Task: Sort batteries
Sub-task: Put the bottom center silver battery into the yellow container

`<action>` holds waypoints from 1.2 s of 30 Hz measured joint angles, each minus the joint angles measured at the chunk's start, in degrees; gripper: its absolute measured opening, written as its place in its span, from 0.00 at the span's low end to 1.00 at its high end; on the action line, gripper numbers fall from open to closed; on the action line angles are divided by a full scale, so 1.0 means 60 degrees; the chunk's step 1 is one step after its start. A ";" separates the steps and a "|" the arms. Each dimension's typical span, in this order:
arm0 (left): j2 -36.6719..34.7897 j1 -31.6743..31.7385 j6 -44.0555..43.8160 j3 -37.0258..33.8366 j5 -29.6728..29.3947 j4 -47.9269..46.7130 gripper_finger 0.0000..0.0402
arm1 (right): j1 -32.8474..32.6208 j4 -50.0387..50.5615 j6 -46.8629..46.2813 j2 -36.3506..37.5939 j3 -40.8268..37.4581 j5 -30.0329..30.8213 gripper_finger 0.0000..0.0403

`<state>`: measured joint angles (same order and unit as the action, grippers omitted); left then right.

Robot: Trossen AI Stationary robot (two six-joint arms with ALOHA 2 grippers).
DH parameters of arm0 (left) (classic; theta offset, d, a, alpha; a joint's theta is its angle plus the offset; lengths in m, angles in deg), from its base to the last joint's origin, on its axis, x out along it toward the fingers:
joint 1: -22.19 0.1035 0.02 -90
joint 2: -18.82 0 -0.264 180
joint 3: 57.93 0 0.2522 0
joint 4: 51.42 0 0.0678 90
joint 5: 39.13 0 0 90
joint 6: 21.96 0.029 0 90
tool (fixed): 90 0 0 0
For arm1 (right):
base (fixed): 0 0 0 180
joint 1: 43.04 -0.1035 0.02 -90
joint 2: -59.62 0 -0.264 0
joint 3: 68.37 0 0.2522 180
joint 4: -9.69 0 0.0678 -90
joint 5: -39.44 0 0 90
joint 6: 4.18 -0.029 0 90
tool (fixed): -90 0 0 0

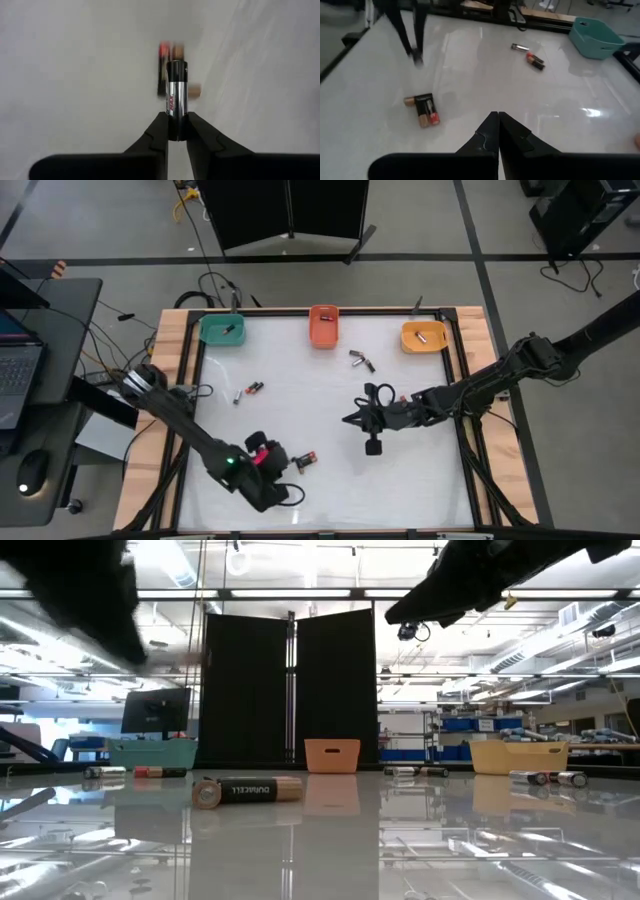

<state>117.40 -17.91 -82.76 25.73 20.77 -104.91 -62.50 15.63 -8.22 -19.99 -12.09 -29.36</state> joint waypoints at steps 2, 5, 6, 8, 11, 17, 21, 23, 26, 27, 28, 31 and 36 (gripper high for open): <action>-0.0475 0.0046 0.0391 -0.0192 -0.0576 0.0398 0.12 | 0.0000 0.0106 -0.0104 0.0000 -0.0010 0.0027 0.03; -0.1047 0.0303 0.1171 -0.0958 -0.1005 0.1546 0.12 | 0.0000 -0.0365 -0.0122 0.0004 -0.0295 0.0030 0.03; -0.1209 0.0426 0.1486 -0.1325 -0.1060 0.2186 0.12 | 0.0007 -0.0639 -0.0134 0.0004 -0.0474 0.0030 0.03; -0.1577 0.0679 0.2106 -0.2192 -0.1027 0.3698 0.12 | 0.0081 -0.1340 -0.0226 0.0004 -0.0924 0.0024 0.02; -0.1945 0.1286 0.3202 -0.3691 -0.0435 0.6503 0.12 | 0.0269 -0.2740 -0.0491 0.0004 -0.1754 -0.0158 0.02; -0.2126 0.3082 0.5370 -0.5978 0.1443 1.2195 0.12 | 0.0623 -0.5502 -0.1102 0.0004 -0.3089 -0.0804 0.02; -0.2032 0.4242 0.6381 -0.6386 0.2541 1.3732 0.12 | 0.0698 -0.6363 -0.1396 0.0005 -0.3228 -0.0808 0.03; -0.2036 0.4664 0.6953 -0.6373 0.3121 1.4260 0.12 | 0.0740 -0.6849 -0.1541 0.0007 -0.3220 -0.0808 0.04; -0.2036 0.5168 0.7661 -0.6373 0.3943 1.5169 0.12 | 0.0779 -0.7300 -0.1433 0.0011 -0.3045 -0.0798 0.08; -0.2036 0.5322 0.7879 -0.6349 0.4100 1.5403 0.12 | 0.0787 -0.7347 -0.1328 0.0011 -0.2931 -0.0719 0.10; -0.2040 0.5457 0.8062 -0.6299 0.4270 1.5524 0.12 | 0.0787 -0.7366 -0.1258 0.0011 -0.2789 -0.0586 0.11; -0.2040 0.5785 0.8531 -0.6070 0.4555 1.5516 0.12 | 0.0809 -0.7336 -0.0979 0.0011 -0.2391 -0.0172 0.17; -0.2040 0.6078 0.9374 -0.5756 0.4931 1.5491 0.12 | 0.0923 -0.7328 -0.0503 0.0011 -0.1802 0.0267 0.27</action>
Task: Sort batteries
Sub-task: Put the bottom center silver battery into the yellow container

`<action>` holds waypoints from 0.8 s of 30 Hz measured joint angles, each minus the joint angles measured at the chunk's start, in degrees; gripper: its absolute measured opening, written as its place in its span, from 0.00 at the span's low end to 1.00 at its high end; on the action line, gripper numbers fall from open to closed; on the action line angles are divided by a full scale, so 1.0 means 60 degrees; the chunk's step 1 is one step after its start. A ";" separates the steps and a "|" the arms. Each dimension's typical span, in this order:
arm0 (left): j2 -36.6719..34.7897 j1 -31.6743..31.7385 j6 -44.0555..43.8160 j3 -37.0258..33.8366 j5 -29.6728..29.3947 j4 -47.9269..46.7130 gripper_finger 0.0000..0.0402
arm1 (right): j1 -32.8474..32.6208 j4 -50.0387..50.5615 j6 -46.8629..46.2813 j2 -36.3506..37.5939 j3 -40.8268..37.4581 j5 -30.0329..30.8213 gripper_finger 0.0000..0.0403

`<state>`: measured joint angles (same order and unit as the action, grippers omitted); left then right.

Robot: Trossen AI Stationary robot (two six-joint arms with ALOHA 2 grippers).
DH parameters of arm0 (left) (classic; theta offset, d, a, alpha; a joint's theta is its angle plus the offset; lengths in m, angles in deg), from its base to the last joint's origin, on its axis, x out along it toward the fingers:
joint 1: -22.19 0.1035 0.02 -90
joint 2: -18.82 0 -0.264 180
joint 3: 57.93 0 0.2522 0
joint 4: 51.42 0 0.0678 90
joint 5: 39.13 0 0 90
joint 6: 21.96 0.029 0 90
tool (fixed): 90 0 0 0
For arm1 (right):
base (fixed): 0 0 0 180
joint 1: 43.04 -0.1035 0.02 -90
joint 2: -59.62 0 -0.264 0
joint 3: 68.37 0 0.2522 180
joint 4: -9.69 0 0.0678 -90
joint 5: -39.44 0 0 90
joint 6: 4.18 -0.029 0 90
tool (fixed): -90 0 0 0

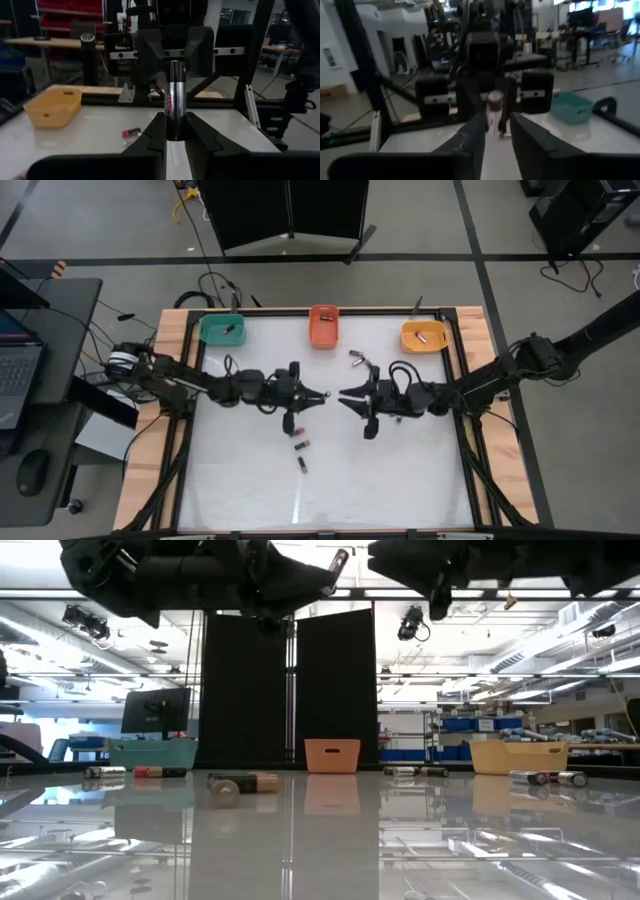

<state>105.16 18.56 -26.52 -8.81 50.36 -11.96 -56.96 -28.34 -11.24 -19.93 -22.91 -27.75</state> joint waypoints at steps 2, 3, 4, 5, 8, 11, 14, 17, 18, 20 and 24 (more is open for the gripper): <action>0.0000 0.0117 0.0202 0.0113 0.0051 -0.0013 0.12 | 0.0105 0.0004 0.0120 0.0000 0.0180 0.0011 0.31; 0.0000 0.0185 0.0241 0.0169 0.0069 -0.0032 0.12 | 0.0167 0.0036 0.0133 0.0000 0.0238 0.0014 0.32; 0.0000 0.0249 0.0253 0.0208 0.0081 -0.0046 0.12 | 0.0242 0.0079 0.0133 0.0000 0.0283 0.0014 0.34; 0.0000 0.0304 0.0257 0.0240 0.0108 -0.0066 0.12 | 0.0313 0.0109 0.0137 0.0000 0.0317 0.0011 0.36; 0.0000 0.0444 0.0445 0.0294 0.0235 -0.0045 0.12 | 0.0557 0.0137 0.0133 0.0000 0.0344 0.0014 0.40; 0.0000 0.0577 0.0478 0.0294 0.0271 -0.0074 0.12 | 0.0775 0.0164 0.0133 0.0000 0.0342 -0.0114 0.42; 0.0000 0.0672 0.0474 0.0379 0.0332 -0.0117 0.12 | 0.1000 0.0154 0.0000 0.0000 0.0345 -0.0631 0.42; 0.0004 0.0680 0.0492 0.0642 0.0381 -0.0327 0.12 | 0.1161 0.0148 -0.0074 0.0000 0.0345 -0.1054 0.42; 0.0004 0.0694 0.0496 0.0752 0.0403 -0.0488 0.12 | 0.1175 0.0145 -0.0075 0.0000 0.0345 -0.1171 0.42; 0.0052 0.0711 0.0500 0.0940 0.0437 -0.0849 0.12 | 0.1173 0.0097 -0.0045 0.0000 0.0345 -0.1323 0.41; 0.0419 0.0716 0.0491 0.1258 0.0433 -0.0819 0.12 | 0.1168 -0.0004 0.0181 0.0000 0.0349 -0.1623 0.40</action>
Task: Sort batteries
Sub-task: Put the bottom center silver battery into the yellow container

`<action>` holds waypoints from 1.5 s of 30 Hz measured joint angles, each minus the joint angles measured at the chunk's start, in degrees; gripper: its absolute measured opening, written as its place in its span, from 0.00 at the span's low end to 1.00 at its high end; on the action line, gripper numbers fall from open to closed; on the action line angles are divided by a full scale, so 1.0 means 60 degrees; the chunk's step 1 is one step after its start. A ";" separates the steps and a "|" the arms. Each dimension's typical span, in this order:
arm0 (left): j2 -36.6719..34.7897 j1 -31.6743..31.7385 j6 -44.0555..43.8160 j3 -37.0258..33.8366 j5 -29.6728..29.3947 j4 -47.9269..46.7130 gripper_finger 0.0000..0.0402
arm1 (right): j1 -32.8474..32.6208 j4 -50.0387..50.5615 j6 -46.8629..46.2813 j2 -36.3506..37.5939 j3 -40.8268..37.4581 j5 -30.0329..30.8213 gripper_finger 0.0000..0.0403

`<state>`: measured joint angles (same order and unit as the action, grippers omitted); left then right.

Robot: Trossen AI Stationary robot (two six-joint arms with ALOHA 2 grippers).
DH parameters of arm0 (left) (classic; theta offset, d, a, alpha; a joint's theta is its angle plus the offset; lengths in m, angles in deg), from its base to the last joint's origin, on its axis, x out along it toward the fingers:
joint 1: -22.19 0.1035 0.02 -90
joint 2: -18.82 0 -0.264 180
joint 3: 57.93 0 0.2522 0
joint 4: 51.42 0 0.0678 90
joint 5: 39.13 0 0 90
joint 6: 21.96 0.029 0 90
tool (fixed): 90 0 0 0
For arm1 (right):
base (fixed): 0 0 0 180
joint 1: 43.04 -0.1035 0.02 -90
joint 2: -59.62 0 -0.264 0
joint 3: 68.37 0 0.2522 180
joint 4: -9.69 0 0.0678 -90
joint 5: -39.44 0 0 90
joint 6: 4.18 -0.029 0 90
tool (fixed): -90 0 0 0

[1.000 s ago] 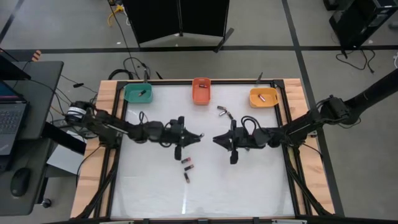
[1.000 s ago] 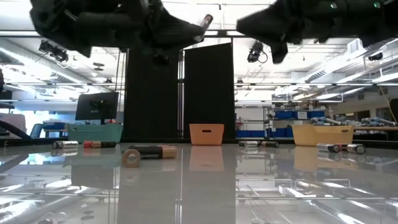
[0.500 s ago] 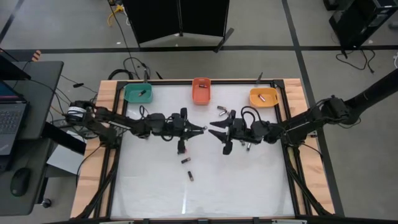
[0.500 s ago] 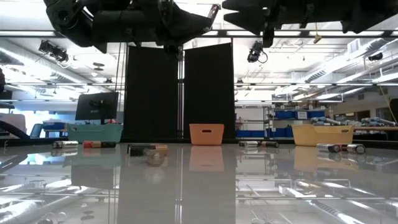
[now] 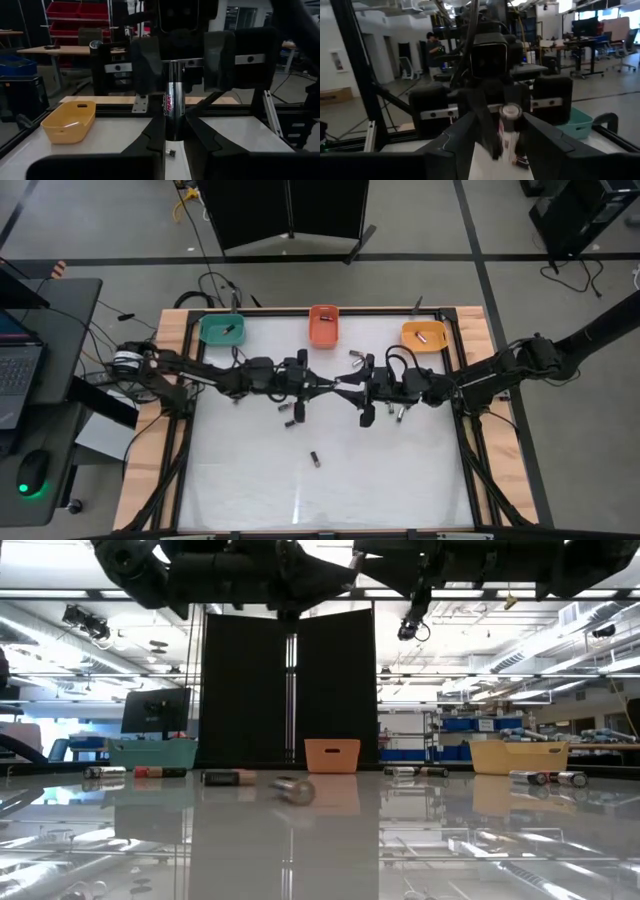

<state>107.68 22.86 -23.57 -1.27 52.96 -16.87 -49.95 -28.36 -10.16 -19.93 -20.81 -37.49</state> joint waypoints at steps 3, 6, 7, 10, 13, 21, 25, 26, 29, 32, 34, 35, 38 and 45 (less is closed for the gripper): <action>0.0376 -0.0004 -0.0023 0.0253 0.0002 -0.0007 0.12 | 0.0004 0.0006 0.0021 0.0000 0.0000 -0.0133 0.39; 0.0677 -0.0006 -0.0053 0.0498 0.0013 -0.0012 0.12 | 0.0007 0.0036 0.0080 0.0000 0.0000 -0.0133 0.34; 0.0735 -0.0011 -0.0057 0.0558 0.0017 -0.0003 0.12 | 0.0005 0.0051 0.0156 0.0000 0.0000 -0.0133 0.31; 0.0757 -0.0022 -0.0068 0.0596 0.0038 0.0031 0.12 | 0.0007 0.0072 0.0378 0.0000 0.0000 -0.0127 0.21; 0.0760 -0.0022 -0.0062 0.0592 0.0060 0.0171 0.12 | 0.0007 0.0065 0.0532 0.0003 0.0004 -0.0126 0.14; 0.0761 -0.0011 -0.0010 0.0585 0.0019 0.0154 0.12 | 0.0049 0.0117 0.0732 0.0007 0.0015 -0.0118 0.14; 0.0761 -0.0005 -0.0024 0.0585 -0.0478 -0.0003 0.27 | 0.0218 0.0232 0.0816 0.0051 0.0007 -0.0118 0.14; 0.0761 0.0000 -0.0028 0.0588 -0.0635 -0.0035 0.31 | 0.0269 0.0240 0.0819 0.0071 0.0004 -0.0119 0.14; 0.0746 0.0007 -0.0021 0.0596 -0.0951 -0.0335 0.41 | 0.0434 0.0529 0.0986 0.0391 -0.0007 -0.0126 0.14; 0.0746 0.0007 0.0200 0.0592 -0.1175 -0.0620 0.47 | 0.0664 0.1250 0.1074 0.1022 -0.0007 -0.0126 0.14; 0.0746 0.0004 0.0341 0.0592 -0.1368 -0.0735 0.48 | 0.0849 0.2083 0.1196 0.1579 -0.0007 0.0114 0.14; 0.0746 0.0004 0.0428 0.0592 -0.1462 -0.0838 0.49 | 0.0950 0.2627 0.1252 0.1922 -0.0007 0.0372 0.14; 0.0746 0.0004 0.0468 0.0592 -0.1648 -0.1089 0.49 | 0.1450 0.4502 0.1237 0.2976 0.0000 0.1272 0.14; 0.0746 0.0004 0.0478 0.0585 -0.1644 -0.1253 0.49 | 0.3848 0.8784 0.0182 0.4430 0.0000 0.2286 0.14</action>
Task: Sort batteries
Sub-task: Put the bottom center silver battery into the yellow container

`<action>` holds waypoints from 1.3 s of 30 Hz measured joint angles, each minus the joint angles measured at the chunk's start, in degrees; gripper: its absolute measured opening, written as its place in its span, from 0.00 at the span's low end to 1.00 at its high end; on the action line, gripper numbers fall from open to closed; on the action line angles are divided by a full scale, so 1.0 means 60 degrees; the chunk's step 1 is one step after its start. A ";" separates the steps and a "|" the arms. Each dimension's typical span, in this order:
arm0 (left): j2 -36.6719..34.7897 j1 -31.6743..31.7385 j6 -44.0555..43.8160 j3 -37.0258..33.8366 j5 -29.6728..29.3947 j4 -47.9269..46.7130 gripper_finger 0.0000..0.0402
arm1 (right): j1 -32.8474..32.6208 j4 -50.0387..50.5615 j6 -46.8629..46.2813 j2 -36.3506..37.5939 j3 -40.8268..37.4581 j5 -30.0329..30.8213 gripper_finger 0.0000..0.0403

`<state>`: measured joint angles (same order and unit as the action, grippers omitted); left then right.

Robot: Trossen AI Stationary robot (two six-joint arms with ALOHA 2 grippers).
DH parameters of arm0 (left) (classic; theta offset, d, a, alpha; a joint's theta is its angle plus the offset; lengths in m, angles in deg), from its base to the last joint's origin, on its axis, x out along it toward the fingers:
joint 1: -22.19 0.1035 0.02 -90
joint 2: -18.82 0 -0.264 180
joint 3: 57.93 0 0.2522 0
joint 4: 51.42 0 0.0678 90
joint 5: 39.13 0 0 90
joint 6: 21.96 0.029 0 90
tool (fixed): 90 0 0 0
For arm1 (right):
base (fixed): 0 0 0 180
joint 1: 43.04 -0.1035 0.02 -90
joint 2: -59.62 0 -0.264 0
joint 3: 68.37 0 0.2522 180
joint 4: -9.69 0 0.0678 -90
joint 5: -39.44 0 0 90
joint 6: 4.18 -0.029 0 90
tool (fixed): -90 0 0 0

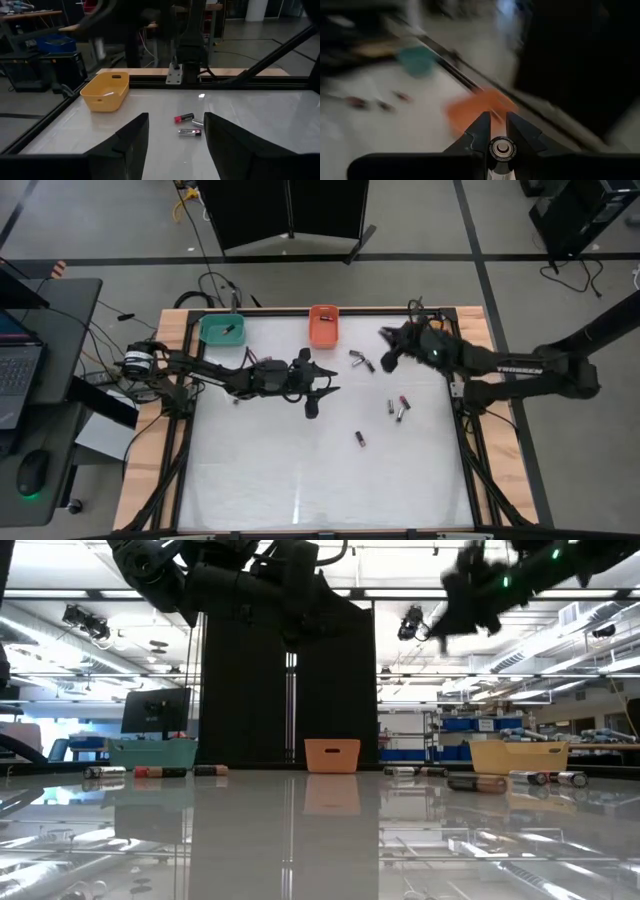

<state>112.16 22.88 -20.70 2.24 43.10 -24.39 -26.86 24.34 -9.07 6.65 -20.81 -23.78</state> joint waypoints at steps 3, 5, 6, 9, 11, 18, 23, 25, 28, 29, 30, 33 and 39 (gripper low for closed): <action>0.0000 0.0000 0.0000 0.0000 0.0004 -0.0002 0.49 | 0.1275 0.1253 -0.0400 -0.0221 -0.0004 0.0021 0.14; 0.0000 0.0000 0.0000 0.0000 0.0004 -0.0002 0.49 | 0.2114 0.1759 -0.0515 -0.0574 -0.0003 -0.0151 0.14; 0.0000 0.0000 0.0000 0.0000 0.0004 -0.0002 0.49 | 0.2513 0.1937 -0.0562 -0.0784 -0.0004 -0.0247 0.14; 0.0000 0.0000 0.0002 0.0000 0.0012 -0.0002 0.49 | 0.3544 0.2246 -0.0793 -0.1405 -0.0004 -0.0590 0.14; 0.0000 0.0000 0.0004 -0.0004 0.0019 -0.0006 0.49 | 0.4066 0.2323 -0.0984 -0.1858 -0.0004 -0.0794 0.14; 0.0000 -0.0004 0.0007 -0.0004 0.0025 -0.0207 0.49 | 0.4987 0.2380 -0.1120 -0.3367 -0.0004 -0.0976 0.14; 0.0000 -0.0004 0.0007 -0.0007 0.0029 -0.0479 0.49 | 0.5237 0.2033 -0.1093 -0.4199 -0.0004 -0.0981 0.14; 0.0000 -0.0007 0.0007 -0.0007 0.0029 -0.0482 0.49 | 0.5343 0.1803 -0.1088 -0.4458 0.0000 -0.0980 0.14; 0.0000 -0.0007 0.0004 -0.0007 0.0029 -0.0487 0.49 | 0.5511 0.1736 -0.1089 -0.4777 0.0000 -0.0980 0.14; 0.0000 -0.0007 0.0006 -0.0007 0.0029 -0.0487 0.49 | 0.5556 0.1746 -0.1089 -0.4870 0.0000 -0.0980 0.14; 0.0000 -0.0007 0.0007 -0.0007 0.0029 -0.0487 0.49 | 0.5564 0.1774 -0.1089 -0.4919 0.0000 -0.0974 0.14; 0.0000 -0.0007 0.0004 -0.0007 0.0029 -0.0491 0.49 | 0.5528 0.1769 -0.1097 -0.4905 0.0000 -0.0944 0.14; 0.0000 -0.0007 -0.0014 -0.0007 0.0026 -0.0491 0.49 | 0.5504 0.1815 -0.1264 -0.4863 0.0000 -0.0987 0.23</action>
<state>112.16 22.83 -20.79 2.20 43.25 -27.33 6.16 35.23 -16.65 -22.53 -20.81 -29.70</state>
